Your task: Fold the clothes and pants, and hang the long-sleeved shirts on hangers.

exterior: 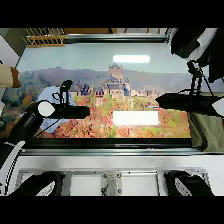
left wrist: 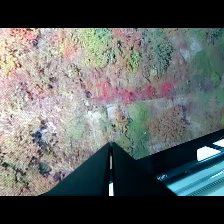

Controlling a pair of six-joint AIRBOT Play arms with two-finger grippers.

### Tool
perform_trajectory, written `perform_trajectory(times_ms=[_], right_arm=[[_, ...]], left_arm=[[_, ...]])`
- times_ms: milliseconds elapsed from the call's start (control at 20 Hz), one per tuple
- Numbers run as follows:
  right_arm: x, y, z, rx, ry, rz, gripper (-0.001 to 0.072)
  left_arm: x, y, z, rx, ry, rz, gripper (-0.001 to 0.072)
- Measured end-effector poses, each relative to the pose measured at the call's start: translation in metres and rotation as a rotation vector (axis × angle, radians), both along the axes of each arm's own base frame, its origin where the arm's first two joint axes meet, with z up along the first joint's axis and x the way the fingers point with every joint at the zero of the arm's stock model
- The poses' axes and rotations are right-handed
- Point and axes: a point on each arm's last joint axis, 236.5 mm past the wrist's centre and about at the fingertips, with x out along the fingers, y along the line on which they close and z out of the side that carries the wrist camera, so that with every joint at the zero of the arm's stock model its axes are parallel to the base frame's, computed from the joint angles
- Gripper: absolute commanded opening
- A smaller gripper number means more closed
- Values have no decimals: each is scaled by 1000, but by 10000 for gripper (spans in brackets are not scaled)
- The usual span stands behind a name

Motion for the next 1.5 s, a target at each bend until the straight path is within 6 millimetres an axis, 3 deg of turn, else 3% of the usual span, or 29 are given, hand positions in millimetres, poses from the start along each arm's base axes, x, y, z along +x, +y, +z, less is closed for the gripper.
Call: perform_trajectory(times_ms=[50,100,150,300,400,450,500,600,750,800,850,900,950,1000,1100,1200,1350,1500], right_arm=[[0,0,-1,0,2,0,20],[0,0,-1,1,2,0,20],[0,1,-1,3,3,0,20],[-1,1,-1,3,4,0,20],[-1,1,-1,3,4,0,20],[-1,1,-1,3,4,0,20],[-1,1,-1,3,4,1,20],[-1,1,-1,3,4,0,19],[-1,1,-1,3,4,0,20],[-1,1,-1,3,4,0,19],[-1,1,-1,3,4,0,20],[-1,1,-1,3,4,0,20],[-1,1,-1,3,4,0,19],[-1,1,-1,3,4,0,20],[-1,1,-1,3,4,0,20],[-1,1,-1,8,4,1,20],[1,6,6,37,-12,4,17],[15,-6,34,22,-108,-18,16]], left_arm=[[0,0,-1,0,2,0,10],[0,0,-2,2,4,1,475],[4,3,-1,17,-12,-7,698],[37,47,10,178,-123,1,698],[65,100,9,345,-149,51,698],[79,131,0,423,-128,84,697],[85,146,-11,459,-99,96,698],[90,163,-39,504,-34,102,698],[87,174,-83,539,71,82,697],[86,175,-95,547,96,75,558],[86,175,-103,553,109,68,278],[87,175,-109,556,120,70,87],[90,175,-110,554,121,78,8],[95,174,-106,554,114,86,7],[111,168,-79,547,60,99,7],[134,150,-24,527,-62,103,8],[154,86,88,414,-318,72,8],[133,5,212,263,-609,-28,8]])
